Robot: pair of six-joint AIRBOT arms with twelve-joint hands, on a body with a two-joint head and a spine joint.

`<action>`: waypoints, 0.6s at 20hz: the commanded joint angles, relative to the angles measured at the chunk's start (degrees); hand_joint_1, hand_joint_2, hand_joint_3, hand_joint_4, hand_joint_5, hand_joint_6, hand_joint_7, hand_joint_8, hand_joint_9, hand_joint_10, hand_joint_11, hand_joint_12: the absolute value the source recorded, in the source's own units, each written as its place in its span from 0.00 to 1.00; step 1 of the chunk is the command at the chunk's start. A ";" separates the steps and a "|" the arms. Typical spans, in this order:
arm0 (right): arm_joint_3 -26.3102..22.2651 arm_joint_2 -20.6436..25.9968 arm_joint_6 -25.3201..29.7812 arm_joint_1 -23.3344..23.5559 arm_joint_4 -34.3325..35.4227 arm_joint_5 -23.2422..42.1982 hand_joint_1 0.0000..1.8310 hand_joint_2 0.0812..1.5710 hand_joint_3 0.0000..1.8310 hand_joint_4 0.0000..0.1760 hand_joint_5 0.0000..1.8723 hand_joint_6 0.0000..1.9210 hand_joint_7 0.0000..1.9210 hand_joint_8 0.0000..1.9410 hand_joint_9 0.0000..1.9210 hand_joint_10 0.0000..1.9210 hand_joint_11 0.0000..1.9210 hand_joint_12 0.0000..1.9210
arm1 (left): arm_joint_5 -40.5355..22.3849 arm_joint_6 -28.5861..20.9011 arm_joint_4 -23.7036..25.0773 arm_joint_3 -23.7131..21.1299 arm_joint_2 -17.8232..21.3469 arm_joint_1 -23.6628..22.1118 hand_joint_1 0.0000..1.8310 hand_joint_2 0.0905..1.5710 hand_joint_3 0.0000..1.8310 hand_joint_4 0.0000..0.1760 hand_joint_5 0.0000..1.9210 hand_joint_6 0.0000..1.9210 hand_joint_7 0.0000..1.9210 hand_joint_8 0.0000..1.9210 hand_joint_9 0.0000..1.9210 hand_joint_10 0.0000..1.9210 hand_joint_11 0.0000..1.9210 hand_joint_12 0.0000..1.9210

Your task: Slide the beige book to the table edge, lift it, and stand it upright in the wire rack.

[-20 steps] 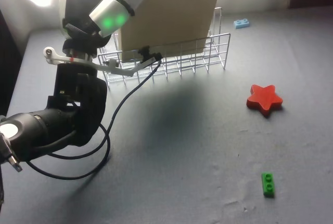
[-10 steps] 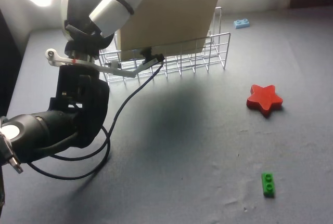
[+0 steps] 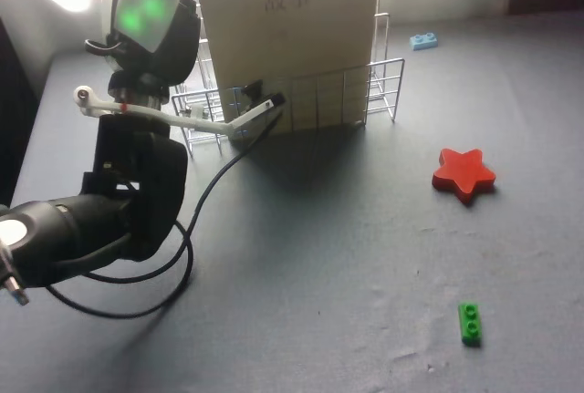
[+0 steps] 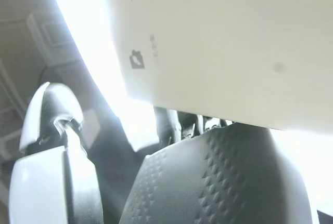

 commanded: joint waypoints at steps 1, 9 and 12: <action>0.16 0.46 0.42 0.34 2.03 -2.77 0.11 0.73 0.00 0.00 0.21 0.00 0.21 0.00 0.20 0.00 0.00 0.55 | -5.99 -0.43 1.44 -0.50 1.48 0.30 0.31 0.60 0.00 0.04 0.22 0.00 0.19 0.00 0.13 0.00 0.00 0.35; 0.16 0.46 0.46 0.15 2.03 -2.37 0.13 0.72 0.00 0.00 0.22 0.00 0.21 0.00 0.20 0.00 0.00 0.55 | -2.05 1.63 4.05 -7.95 10.85 0.30 0.32 0.59 0.00 0.12 0.20 0.00 0.17 0.00 0.12 0.00 0.00 0.34; 0.13 0.46 0.19 0.56 2.03 -0.92 0.13 0.72 0.00 0.00 0.22 0.00 0.21 0.00 0.20 0.00 0.00 0.54 | 1.87 6.27 4.97 -14.23 17.78 -0.05 0.31 0.59 0.00 0.16 0.20 0.00 0.17 0.00 0.12 0.00 0.00 0.32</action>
